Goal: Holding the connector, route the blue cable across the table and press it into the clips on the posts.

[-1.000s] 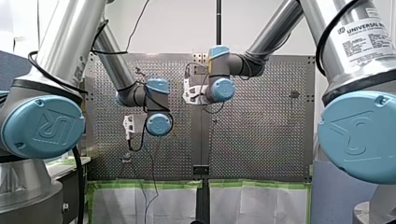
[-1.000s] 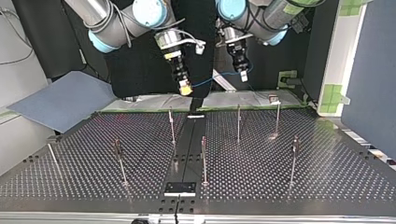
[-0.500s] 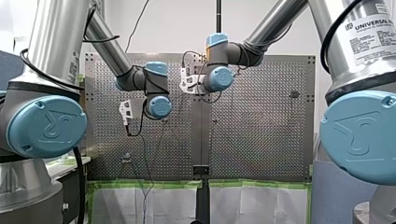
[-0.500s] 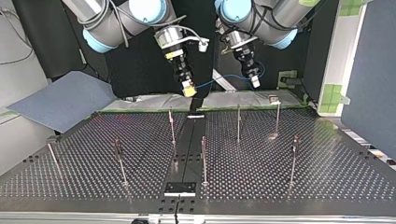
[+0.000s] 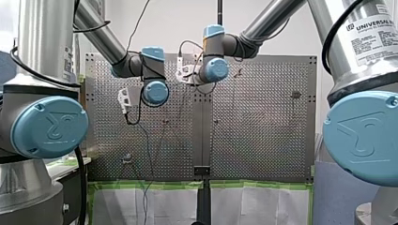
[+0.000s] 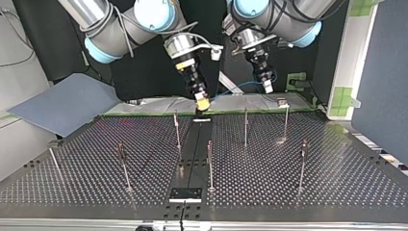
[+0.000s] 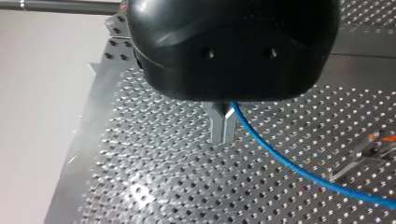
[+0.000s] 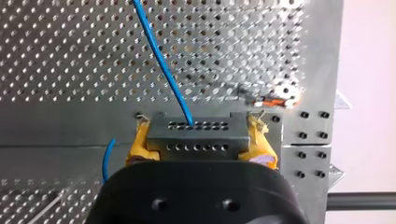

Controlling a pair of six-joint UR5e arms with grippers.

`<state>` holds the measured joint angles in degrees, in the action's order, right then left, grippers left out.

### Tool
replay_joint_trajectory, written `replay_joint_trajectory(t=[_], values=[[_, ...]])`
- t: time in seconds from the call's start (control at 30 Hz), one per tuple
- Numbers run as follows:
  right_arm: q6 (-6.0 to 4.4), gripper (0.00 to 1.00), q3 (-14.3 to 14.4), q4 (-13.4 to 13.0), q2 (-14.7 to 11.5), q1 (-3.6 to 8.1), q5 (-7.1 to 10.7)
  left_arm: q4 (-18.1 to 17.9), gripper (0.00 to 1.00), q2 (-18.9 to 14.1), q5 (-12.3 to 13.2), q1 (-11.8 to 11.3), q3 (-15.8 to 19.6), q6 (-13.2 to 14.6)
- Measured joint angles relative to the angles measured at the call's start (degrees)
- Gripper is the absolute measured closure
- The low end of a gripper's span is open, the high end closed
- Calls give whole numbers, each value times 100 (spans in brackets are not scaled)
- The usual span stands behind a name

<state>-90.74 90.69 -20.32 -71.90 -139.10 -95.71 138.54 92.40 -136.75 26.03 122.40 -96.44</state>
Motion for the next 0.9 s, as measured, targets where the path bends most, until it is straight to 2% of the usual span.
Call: replay_joint_trajectory(t=[0.33,0.63,0.9], values=[[-41,100,-518,364,182,-81,110,493,100,-495,133,-257,-351,30],[-188,100,-960,628,291,-64,228,943,100,-943,556,-681,-454,53],[-250,100,-1361,846,546,-76,318,1343,100,-1346,957,-1084,-537,102]])
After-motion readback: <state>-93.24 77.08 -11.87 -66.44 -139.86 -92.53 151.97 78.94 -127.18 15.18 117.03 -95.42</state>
